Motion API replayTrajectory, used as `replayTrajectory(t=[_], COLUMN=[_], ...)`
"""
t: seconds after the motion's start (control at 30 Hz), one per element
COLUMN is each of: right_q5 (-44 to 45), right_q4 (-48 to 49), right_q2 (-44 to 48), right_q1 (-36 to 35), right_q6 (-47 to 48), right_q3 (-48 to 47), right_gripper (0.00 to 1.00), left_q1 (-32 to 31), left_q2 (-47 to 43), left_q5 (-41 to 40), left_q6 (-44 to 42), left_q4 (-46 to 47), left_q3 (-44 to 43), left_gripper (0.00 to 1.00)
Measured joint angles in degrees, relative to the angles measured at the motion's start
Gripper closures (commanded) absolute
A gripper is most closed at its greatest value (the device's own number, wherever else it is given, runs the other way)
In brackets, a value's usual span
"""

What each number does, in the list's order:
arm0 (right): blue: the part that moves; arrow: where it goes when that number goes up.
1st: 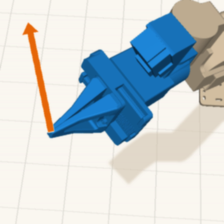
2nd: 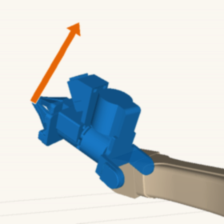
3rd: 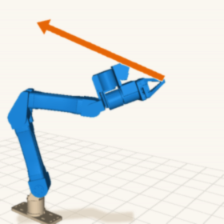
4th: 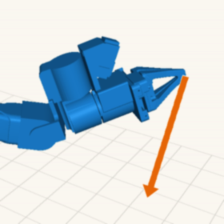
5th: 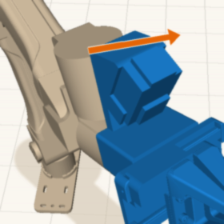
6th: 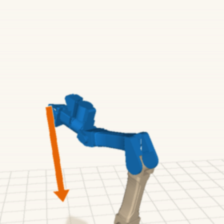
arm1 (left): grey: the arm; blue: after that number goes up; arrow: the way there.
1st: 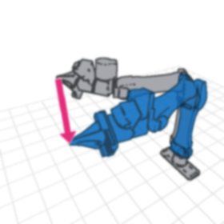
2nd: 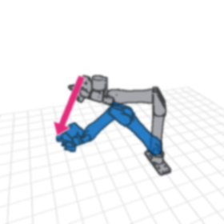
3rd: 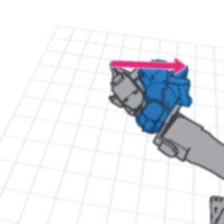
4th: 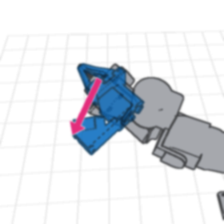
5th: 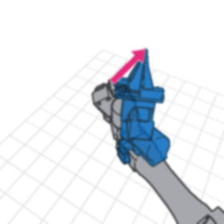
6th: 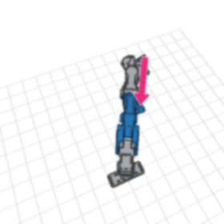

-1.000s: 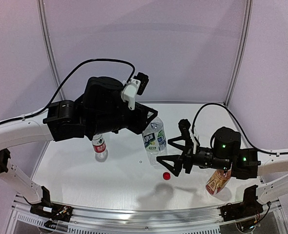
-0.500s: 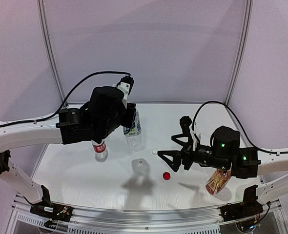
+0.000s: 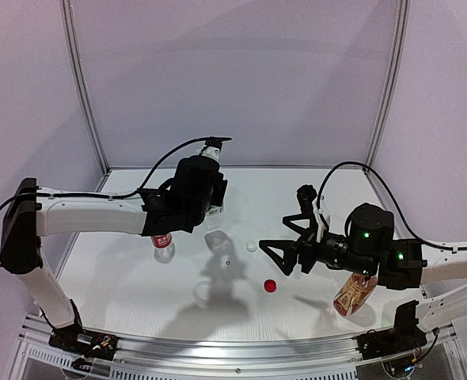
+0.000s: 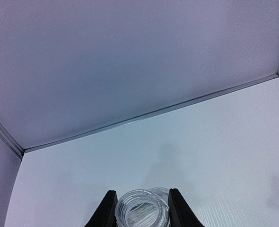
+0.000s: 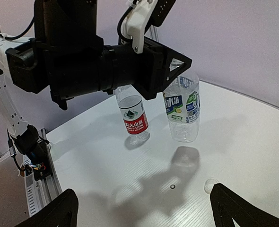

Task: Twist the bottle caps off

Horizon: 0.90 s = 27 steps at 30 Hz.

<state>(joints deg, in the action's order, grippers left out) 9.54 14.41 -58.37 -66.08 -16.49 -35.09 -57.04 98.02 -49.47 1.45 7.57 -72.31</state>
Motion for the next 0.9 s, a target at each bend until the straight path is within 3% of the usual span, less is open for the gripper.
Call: replayTrajectory(t=[0.2,0.53,0.9], right_q5=[0.02,0.17,0.22], right_q4=[0.0,0.0,0.0], right_q2=[0.0,0.0,0.0], right_q1=[0.0,0.0,0.0], right_q6=[-0.11,-0.11,-0.11], right_q3=[0.0,0.0,0.0], right_gripper=[0.01,0.01,0.01], left_q1=[3.54,4.17,4.2], left_q2=[1.95,4.7,4.74], left_q5=[3.28,4.81,6.01], left_q6=[1.95,3.76,5.81], left_q4=[2.67,3.67,5.44], left_q3=[2.1,3.34,5.57], left_gripper=[0.81,0.68,0.27])
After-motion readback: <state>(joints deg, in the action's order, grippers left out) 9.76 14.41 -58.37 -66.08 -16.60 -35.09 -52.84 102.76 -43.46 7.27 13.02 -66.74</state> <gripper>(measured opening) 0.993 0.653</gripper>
